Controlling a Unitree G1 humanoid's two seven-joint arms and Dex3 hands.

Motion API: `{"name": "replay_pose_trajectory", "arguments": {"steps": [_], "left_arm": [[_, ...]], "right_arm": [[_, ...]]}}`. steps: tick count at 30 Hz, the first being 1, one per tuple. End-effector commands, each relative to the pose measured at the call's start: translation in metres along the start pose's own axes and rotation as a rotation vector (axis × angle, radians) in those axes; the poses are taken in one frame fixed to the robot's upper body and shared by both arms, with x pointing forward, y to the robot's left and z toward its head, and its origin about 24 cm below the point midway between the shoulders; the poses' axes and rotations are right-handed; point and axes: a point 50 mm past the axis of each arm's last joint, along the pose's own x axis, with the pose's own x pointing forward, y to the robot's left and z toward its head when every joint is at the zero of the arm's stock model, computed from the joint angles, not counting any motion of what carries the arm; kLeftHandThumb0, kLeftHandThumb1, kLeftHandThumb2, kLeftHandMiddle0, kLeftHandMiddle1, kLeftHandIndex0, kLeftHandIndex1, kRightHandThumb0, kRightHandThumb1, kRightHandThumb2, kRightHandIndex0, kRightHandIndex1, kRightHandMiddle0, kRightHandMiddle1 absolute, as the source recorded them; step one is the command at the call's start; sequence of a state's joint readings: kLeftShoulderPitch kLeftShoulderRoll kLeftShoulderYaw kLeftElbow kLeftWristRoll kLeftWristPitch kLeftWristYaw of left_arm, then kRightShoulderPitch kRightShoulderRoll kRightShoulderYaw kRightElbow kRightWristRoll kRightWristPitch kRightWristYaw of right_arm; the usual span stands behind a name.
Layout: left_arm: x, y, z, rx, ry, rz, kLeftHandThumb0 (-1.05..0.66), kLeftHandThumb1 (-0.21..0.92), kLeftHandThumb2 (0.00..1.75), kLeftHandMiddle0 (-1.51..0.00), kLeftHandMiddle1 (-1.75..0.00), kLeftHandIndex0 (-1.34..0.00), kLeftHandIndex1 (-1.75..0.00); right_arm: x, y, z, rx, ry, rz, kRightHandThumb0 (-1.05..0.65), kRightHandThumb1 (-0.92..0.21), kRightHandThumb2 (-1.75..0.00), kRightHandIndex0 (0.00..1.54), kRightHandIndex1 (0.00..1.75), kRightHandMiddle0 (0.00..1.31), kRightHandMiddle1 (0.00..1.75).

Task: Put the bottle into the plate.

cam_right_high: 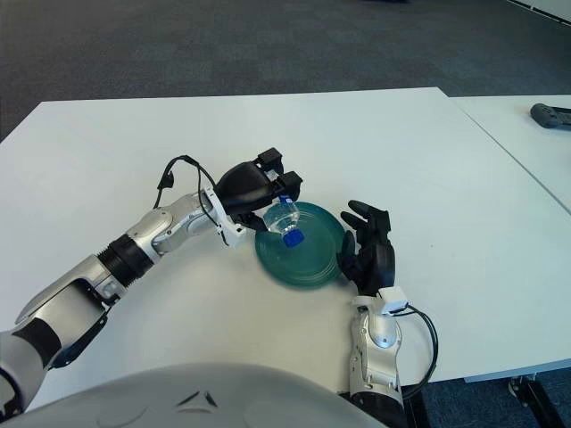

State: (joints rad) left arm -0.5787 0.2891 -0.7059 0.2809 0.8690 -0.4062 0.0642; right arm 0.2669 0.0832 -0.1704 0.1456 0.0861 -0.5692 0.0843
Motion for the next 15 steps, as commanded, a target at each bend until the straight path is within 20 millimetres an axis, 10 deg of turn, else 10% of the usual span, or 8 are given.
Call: {"name": "replay_pose_trajectory", "arguments": {"steps": [1,15], "left_arm": [[-0.0040,0.0180,-0.0011,0.020,-0.010,0.051,-0.49,0.27,1.37,-1.15,-1.75,-0.64,-1.75],[-0.0062,0.0199,0.0026,0.077,-0.045,0.039,-0.47,0.30,1.33,-1.12,-1.75,-0.62,-1.75]], "right_arm": [[-0.0542,0.0030,-0.0637,0.064,0.355,-0.092,-0.59,-0.86,-0.76,0.54,1.09,0.11,1.22],[-0.0530,0.0072,-0.0639,0.038,0.345,-0.095,-0.61,-0.88,-0.73,0.48,1.11,0.14,1.27]]}}
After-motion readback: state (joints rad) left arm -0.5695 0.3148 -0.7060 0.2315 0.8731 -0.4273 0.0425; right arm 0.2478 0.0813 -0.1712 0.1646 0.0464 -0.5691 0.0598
